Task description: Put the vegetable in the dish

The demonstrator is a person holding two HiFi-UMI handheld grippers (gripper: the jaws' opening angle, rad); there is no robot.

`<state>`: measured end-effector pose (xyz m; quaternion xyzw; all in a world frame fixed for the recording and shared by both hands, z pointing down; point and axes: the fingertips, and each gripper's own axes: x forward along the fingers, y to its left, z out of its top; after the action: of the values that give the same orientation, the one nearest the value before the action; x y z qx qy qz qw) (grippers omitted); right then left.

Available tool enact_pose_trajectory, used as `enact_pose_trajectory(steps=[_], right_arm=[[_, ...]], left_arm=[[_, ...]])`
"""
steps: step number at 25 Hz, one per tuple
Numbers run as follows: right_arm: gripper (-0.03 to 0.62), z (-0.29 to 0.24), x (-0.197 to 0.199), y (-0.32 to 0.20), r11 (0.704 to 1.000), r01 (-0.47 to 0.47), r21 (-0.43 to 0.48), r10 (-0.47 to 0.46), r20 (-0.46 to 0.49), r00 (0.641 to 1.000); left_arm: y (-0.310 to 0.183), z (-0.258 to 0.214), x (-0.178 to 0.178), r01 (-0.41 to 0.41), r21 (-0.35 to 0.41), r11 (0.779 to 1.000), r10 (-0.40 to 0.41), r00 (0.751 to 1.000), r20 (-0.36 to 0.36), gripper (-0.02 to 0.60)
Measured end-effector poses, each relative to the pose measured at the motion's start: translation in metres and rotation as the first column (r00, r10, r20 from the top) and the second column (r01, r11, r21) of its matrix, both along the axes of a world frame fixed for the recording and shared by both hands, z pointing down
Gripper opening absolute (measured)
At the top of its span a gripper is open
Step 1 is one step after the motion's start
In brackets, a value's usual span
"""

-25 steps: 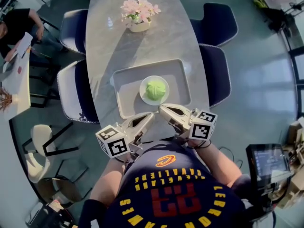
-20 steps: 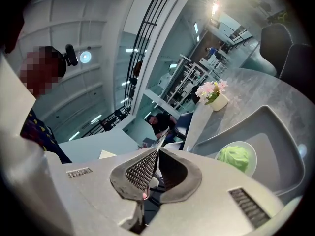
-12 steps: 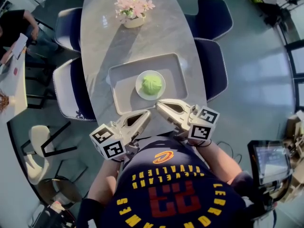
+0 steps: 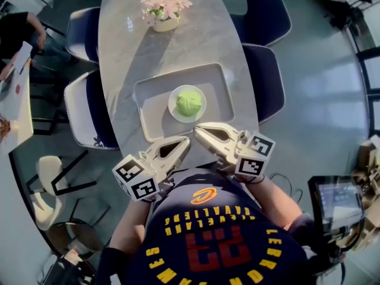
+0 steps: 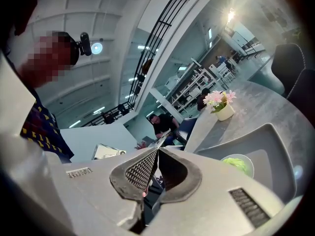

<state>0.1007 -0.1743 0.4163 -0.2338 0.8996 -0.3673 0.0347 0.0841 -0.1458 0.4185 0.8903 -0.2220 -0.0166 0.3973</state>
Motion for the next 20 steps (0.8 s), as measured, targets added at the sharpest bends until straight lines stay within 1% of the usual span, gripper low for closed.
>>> enact_pose_trajectory(steps=[3,6,12,20], right_arm=[[0.015,0.0012,-0.0004,0.0001,1.000,0.004,-0.006,-0.004,0.009,1.000],[0.015,0.0025,-0.0001,-0.0018,1.000,0.002,0.007,-0.002,-0.007,1.000],[0.015,0.0080,-0.0029,-0.0016,1.000,0.015,-0.013,-0.015,-0.001,1.000],[0.015,0.0089,-0.0007,-0.0020,1.000,0.008,-0.012,-0.008,0.000,1.000]], left_arm=[[-0.0012,-0.0019,0.0016,-0.005,0.010,1.000,0.005,1.000,0.003,0.000],[-0.0031,-0.0015,0.0041,-0.015,0.016,1.000,0.015,1.000,0.005,0.000],[-0.0059,0.0010,0.0013,0.008,-0.002,1.000,-0.008,1.000,0.012,0.000],[-0.0072,0.0051,0.0045,0.001,-0.007,1.000,0.000,1.000,0.022,0.000]])
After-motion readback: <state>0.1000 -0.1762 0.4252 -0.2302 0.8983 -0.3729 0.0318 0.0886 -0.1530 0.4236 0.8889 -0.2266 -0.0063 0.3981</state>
